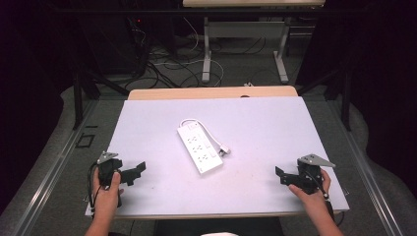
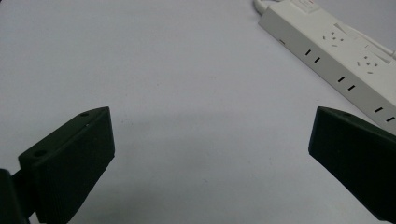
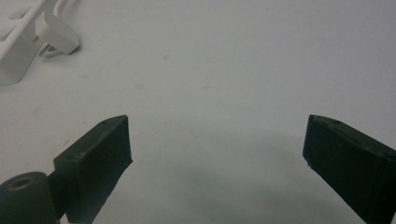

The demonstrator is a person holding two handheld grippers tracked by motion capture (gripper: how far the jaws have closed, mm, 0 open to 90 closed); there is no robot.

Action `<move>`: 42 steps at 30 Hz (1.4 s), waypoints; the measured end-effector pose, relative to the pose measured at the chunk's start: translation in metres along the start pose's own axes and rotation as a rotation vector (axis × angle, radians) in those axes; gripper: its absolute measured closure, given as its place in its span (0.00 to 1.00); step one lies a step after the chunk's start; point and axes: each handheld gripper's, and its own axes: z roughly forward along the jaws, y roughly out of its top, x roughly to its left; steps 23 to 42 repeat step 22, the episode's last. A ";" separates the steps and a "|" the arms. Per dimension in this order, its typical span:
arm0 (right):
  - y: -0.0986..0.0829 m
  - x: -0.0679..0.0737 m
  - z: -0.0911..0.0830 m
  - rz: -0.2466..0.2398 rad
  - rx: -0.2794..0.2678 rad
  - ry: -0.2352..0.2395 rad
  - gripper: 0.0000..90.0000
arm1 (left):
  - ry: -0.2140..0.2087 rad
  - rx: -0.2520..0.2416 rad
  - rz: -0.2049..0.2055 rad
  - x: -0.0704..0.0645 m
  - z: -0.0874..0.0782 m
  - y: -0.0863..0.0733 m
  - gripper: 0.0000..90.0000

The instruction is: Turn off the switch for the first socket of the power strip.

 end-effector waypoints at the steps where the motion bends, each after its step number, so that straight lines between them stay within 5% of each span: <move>1: 0.000 0.000 0.000 0.001 0.000 -0.001 0.08 | 0.001 0.009 0.005 0.001 0.000 0.000 0.00; 42: 0.000 0.000 0.000 0.005 0.003 -0.002 0.08 | 0.021 0.041 0.024 0.000 0.006 -0.005 0.00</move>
